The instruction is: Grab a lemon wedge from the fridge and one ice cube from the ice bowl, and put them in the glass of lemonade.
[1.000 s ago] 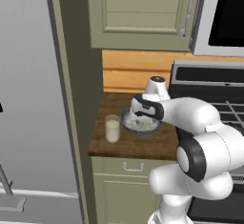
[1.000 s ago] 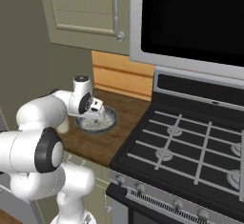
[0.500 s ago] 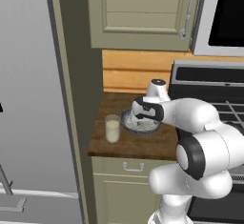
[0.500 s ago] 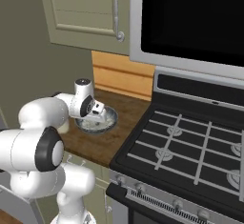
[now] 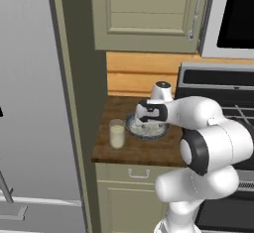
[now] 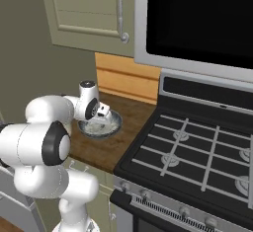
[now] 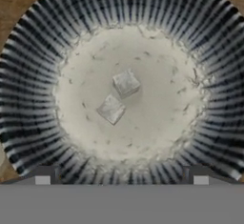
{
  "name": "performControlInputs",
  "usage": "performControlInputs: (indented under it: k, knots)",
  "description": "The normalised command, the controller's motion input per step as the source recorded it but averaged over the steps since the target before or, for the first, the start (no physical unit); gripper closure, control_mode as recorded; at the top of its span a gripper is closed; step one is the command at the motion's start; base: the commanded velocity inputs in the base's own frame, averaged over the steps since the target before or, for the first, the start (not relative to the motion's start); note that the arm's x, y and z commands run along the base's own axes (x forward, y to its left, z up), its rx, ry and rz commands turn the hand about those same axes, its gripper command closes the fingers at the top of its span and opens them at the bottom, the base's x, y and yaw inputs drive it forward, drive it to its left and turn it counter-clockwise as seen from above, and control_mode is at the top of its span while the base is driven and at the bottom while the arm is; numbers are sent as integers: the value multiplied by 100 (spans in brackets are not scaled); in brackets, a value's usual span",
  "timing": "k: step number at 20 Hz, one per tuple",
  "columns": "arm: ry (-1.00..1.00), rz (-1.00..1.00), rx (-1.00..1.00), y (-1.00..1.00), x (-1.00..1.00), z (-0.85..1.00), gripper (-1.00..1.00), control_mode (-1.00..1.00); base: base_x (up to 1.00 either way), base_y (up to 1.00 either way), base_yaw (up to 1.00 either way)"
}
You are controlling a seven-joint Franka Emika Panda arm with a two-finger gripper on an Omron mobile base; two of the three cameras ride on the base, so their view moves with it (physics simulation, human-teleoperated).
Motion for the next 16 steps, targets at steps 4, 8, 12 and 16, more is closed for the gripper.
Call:
performControlInputs:
  k: [4, 8, 12, 16]
  knots:
    - [0, 0, 0, 0, 10, -25, -100, -100, 0, 0, 0]
    - [0, 0, 0, 0, 4, -53, -100, -100, 0, 0, 0]
    - [0, 0, 0, 0, 6, -30, -100, -100, 0, 0, 0]
    - [0, 0, 0, 0, 26, 0, -100, -100, 0, 0, 0]
